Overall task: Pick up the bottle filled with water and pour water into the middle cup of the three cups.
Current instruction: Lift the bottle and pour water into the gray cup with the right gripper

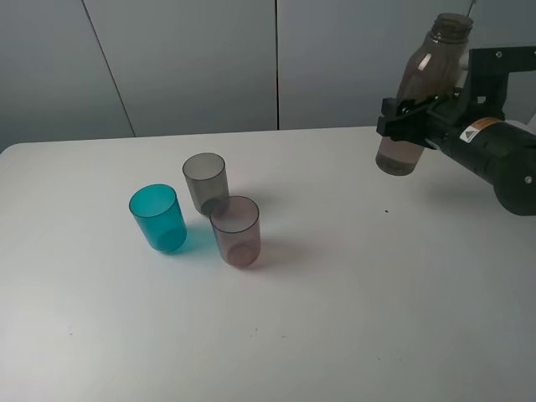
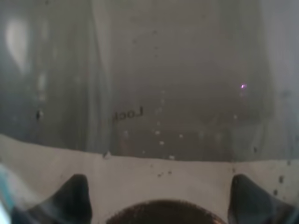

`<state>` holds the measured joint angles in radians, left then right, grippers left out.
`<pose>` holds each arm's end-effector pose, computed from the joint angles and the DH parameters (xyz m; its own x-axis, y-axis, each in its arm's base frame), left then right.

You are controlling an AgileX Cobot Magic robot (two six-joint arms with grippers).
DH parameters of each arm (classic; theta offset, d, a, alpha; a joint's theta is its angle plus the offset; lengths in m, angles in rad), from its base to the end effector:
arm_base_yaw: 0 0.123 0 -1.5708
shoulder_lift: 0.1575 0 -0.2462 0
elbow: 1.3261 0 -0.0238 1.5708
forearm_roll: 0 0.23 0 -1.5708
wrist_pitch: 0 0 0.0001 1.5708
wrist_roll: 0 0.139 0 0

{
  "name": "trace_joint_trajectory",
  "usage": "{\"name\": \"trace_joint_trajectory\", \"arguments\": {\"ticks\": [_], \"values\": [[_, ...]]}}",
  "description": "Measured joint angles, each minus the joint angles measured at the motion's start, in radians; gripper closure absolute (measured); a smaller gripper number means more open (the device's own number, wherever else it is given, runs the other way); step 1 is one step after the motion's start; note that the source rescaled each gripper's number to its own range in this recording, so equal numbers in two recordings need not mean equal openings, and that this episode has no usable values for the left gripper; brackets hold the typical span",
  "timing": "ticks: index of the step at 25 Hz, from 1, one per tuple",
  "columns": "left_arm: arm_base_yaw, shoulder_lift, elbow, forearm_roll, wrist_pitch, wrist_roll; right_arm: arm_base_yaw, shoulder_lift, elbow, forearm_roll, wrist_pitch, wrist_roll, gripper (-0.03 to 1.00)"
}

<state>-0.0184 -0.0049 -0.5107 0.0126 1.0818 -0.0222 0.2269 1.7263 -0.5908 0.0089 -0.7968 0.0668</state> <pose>0.0560 0.0005 0.2463 -0.4609 -0.0078 -0.8874 0.0010 1.0000 -0.0093 0.3371 0.0769 0.1351 -0.2578 0.0153 -0.9661 -0.2007 0.9772 0.0691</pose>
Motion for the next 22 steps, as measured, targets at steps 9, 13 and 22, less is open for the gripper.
{"name": "trace_joint_trajectory", "arguments": {"ticks": [9, 13, 22], "values": [[0.0, 0.0, 0.0, 0.0, 0.0, 0.0, 0.022, 0.052, -0.253, -0.144, 0.166, 0.0, 0.96], [0.0, 0.0, 0.0, 0.0, 0.0, 0.0, 0.079, 0.123, -0.336, -0.148, 0.167, -0.034, 0.96], [0.0, 0.0, 0.0, 0.0, 0.0, 0.0, 0.204, 0.317, -0.576, -0.148, 0.243, -0.076, 0.96]]}}
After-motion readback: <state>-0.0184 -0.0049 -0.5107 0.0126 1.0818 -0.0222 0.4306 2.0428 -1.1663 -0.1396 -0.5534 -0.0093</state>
